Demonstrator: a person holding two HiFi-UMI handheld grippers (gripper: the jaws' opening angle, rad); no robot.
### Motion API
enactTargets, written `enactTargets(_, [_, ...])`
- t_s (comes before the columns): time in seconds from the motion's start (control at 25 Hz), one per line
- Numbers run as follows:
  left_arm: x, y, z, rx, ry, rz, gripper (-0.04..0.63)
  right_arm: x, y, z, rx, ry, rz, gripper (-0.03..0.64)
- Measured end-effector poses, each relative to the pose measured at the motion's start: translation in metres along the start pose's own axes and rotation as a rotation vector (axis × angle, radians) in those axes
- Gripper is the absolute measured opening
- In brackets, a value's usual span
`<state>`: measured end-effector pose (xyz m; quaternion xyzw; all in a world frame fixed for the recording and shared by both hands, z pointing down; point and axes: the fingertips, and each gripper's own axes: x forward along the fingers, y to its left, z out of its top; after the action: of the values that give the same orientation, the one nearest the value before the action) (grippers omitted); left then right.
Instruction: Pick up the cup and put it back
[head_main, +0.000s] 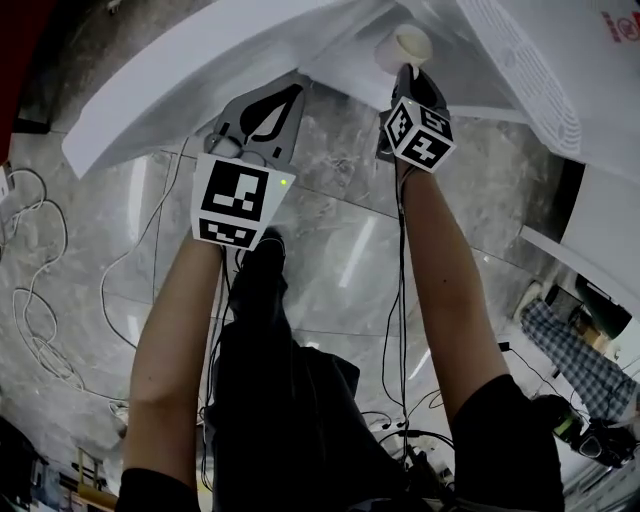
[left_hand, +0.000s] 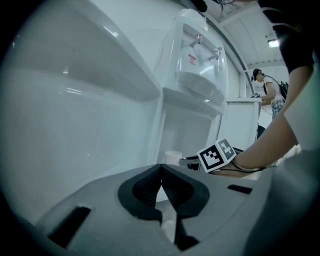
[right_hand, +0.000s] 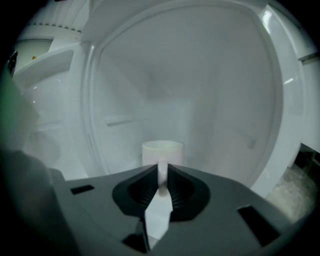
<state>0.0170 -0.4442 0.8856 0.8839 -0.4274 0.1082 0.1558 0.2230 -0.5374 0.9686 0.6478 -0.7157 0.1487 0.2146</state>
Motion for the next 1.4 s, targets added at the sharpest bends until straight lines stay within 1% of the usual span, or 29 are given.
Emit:
enactTargets(0.12, [0.0,0.002,-0.002,0.005,0.006,0.001,0.011,0.01,0.0,-0.006,-0.026,0.009,-0.018,0.049])
enactTargets(0.2, [-0.003,-0.002,-0.001,0.012,0.01,-0.015,0.011,0.014,-0.002,-0.018,-0.018,0.065,-0.023,0.043])
enactTargets(0.24, [-0.006,-0.004,0.0,0.017,0.011,-0.024,0.011,0.015,-0.002,-0.024,-0.009,0.098,-0.024,0.079])
enactTargets(0.28, [-0.009,-0.006,0.001,0.023,0.013,-0.03,0.011,0.014,-0.002,-0.028,-0.002,0.117,-0.025,0.132])
enactTargets(0.36, [-0.017,-0.008,0.005,0.034,0.021,-0.03,0.011,0.008,-0.001,-0.027,0.012,0.123,-0.028,0.192])
enactTargets(0.4, [-0.023,-0.008,0.009,0.034,0.027,-0.025,0.011,0.002,0.0,-0.025,0.024,0.13,-0.027,0.241])
enactTargets(0.44, [-0.03,-0.011,0.015,0.027,0.031,-0.021,0.011,-0.005,0.001,-0.024,0.038,0.143,-0.023,0.256])
enactTargets(0.48, [-0.038,-0.016,0.022,0.014,0.031,-0.02,0.011,-0.016,0.003,-0.022,0.048,0.155,-0.017,0.256])
enactTargets(0.56, [-0.06,-0.032,0.042,0.005,0.029,-0.024,0.011,-0.045,0.007,-0.014,0.054,0.16,-0.003,0.253])
enactTargets(0.68, [-0.098,-0.062,0.079,0.048,0.031,-0.028,0.011,-0.098,0.015,0.011,0.081,0.146,0.021,0.247])
enactTargets(0.84, [-0.155,-0.095,0.136,0.04,0.019,0.018,0.011,-0.181,0.038,0.069,0.137,0.095,0.094,0.245])
enactTargets(0.96, [-0.205,-0.125,0.182,0.027,0.005,0.055,0.011,-0.253,0.059,0.115,0.134,0.069,0.156,0.232])
enactTargets(1.04, [-0.238,-0.154,0.218,0.039,-0.007,0.037,0.011,-0.3,0.068,0.15,0.147,0.049,0.184,0.225])
enactTargets(1.16, [-0.287,-0.199,0.279,0.09,-0.034,-0.007,0.011,-0.366,0.078,0.205,0.156,0.015,0.224,0.199])
enactTargets(1.32, [-0.344,-0.232,0.341,0.078,-0.067,0.016,0.011,-0.443,0.083,0.265,0.115,-0.028,0.264,0.15])
enactTargets(1.36, [-0.355,-0.237,0.352,0.078,-0.07,0.022,0.011,-0.458,0.082,0.278,0.112,-0.043,0.272,0.118])
enactTargets(1.4, [-0.364,-0.241,0.362,0.08,-0.074,0.026,0.011,-0.471,0.082,0.29,0.113,-0.06,0.28,0.048])
